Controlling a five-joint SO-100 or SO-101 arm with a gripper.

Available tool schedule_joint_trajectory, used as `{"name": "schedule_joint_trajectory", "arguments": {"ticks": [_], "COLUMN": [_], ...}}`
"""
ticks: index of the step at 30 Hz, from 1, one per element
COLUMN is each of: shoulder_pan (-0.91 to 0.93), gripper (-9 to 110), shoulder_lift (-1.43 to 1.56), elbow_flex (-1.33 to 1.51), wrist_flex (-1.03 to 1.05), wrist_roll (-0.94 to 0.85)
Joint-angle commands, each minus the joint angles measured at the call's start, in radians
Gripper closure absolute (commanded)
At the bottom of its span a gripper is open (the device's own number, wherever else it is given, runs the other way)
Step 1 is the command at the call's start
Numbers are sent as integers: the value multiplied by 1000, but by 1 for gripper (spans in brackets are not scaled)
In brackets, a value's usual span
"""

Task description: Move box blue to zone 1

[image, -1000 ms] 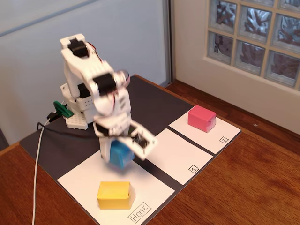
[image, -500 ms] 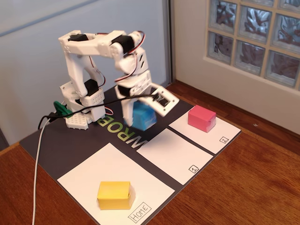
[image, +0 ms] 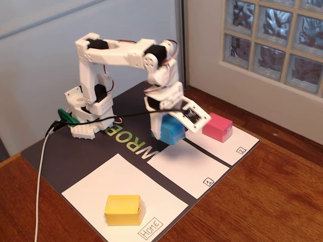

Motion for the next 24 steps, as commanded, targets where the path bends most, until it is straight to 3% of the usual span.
{"name": "schedule_joint_trajectory", "arguments": {"ticks": [1,24], "shoulder_pan": [0,-46], "gripper": [102,102], "shoulder_lift": [-83,-483], "elbow_flex": [-164,-316], "wrist_flex": [-2,-112], "wrist_roll": [8,44]}}
